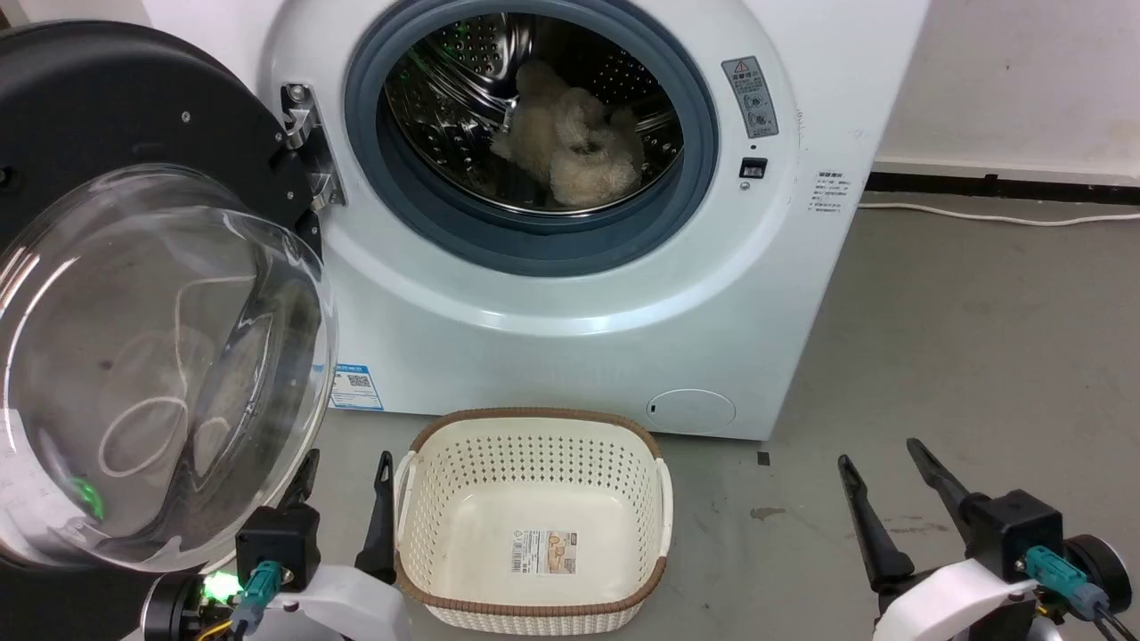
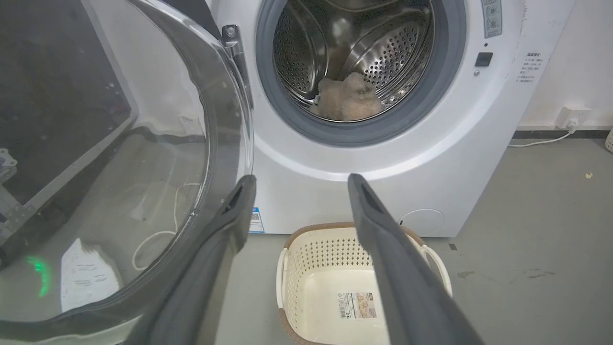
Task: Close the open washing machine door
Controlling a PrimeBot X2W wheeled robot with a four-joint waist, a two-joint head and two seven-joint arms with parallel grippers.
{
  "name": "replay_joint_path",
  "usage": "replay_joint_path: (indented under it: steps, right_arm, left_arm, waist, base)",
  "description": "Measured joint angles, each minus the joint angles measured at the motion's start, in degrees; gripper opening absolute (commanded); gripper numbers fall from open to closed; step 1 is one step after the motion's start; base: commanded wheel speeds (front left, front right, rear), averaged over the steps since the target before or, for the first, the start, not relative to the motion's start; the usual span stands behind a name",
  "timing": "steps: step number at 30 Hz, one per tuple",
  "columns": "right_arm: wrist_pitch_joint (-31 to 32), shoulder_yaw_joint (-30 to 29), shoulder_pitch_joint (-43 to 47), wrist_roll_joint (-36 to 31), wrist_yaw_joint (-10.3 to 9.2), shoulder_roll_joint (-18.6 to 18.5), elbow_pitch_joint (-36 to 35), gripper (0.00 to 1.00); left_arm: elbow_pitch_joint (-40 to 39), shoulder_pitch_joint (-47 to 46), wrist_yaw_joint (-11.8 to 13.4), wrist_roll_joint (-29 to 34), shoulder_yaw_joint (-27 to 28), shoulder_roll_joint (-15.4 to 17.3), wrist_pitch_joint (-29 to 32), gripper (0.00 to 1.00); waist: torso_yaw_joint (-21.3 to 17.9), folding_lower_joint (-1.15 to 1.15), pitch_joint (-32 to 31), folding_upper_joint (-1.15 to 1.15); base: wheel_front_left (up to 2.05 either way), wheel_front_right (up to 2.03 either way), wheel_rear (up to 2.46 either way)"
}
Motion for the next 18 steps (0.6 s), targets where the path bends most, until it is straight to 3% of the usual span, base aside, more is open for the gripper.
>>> replay_joint_path:
  steps: [18]
  right_arm:
    - [-2.2, -0.2, 0.3, 1.2, 0.00, 0.0, 0.8, 1.00]
  left_arm:
    - [0.1, 0.0, -0.5, 0.0, -1.1, 0.9, -2.1, 1.00]
  waist:
    - [4.3, 0.00, -0.7, 0.00]
  base:
    - [0.00, 0.00, 0.00]
